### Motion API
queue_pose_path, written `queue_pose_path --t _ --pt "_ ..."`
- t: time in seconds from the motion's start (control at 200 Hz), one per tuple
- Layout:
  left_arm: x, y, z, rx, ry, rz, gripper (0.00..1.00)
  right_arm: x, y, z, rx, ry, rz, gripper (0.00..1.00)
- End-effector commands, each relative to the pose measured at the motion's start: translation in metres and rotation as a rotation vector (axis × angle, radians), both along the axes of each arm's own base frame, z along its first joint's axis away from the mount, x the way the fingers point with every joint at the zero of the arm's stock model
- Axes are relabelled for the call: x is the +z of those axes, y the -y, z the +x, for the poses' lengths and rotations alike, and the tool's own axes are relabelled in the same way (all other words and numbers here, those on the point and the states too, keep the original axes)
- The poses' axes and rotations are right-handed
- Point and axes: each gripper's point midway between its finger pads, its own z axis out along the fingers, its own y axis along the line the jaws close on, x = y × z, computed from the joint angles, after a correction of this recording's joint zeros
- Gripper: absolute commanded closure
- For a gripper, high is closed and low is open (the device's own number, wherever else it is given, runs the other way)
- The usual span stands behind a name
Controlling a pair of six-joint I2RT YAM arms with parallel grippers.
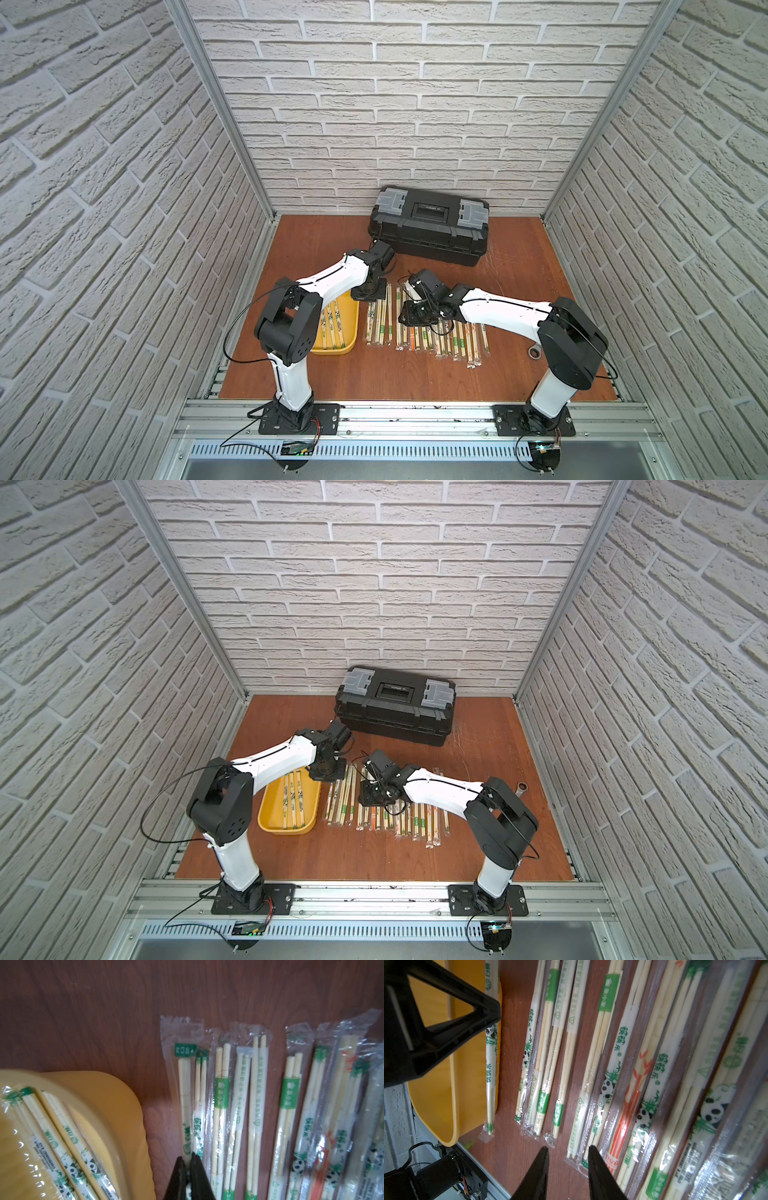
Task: Take the paired disposable chopsticks out of the storage box
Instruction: Place the paired disposable chopsticks at the center of the board, then pick up the paired disposable chopsticks from the storage box.
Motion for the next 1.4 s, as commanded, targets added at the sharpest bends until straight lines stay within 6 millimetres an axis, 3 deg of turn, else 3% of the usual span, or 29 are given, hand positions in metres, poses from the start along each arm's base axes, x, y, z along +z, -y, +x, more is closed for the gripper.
queue_pose_path --t 0.0,0.19,0.345,0.57,0.65,0.755,0.89,1.0,1.19,1.395 --pt "-0.010 -0.002 0.003 0.013 -0.003 0.006 0.98 0.013 -0.001 0.003 -0.011 0.040 0.031 0.66" --pt "-0.020 -0.002 0.004 0.026 -0.022 0.011 0.85 0.016 0.000 0.003 -0.010 0.043 0.033 0.66" --pt "-0.015 -0.003 0.005 0.033 -0.015 0.002 0.71 0.018 0.000 0.003 -0.009 0.046 0.032 0.66" --pt "0.028 0.002 0.006 0.046 0.070 -0.082 0.59 0.018 -0.003 0.004 -0.009 0.042 0.038 0.66" --pt "0.044 -0.009 0.004 0.075 0.103 -0.096 0.57 0.019 -0.005 0.005 -0.007 0.042 0.046 0.66" --pt "0.049 -0.038 -0.001 0.155 0.117 -0.097 0.56 0.018 -0.008 0.005 0.002 0.037 0.045 0.66" --pt "0.039 -0.077 -0.013 0.254 0.090 -0.075 0.57 0.018 -0.017 0.005 0.018 0.034 0.051 0.66" --pt "0.024 -0.097 -0.023 0.299 0.058 -0.060 0.59 0.016 -0.026 0.006 0.035 0.028 0.050 0.66" --pt "-0.005 -0.104 -0.031 0.327 -0.009 -0.052 0.61 0.015 -0.042 0.008 0.063 0.028 0.052 0.66" --pt "-0.023 -0.100 -0.027 0.325 -0.036 -0.059 0.62 0.013 -0.051 0.012 0.075 0.023 0.049 0.66"
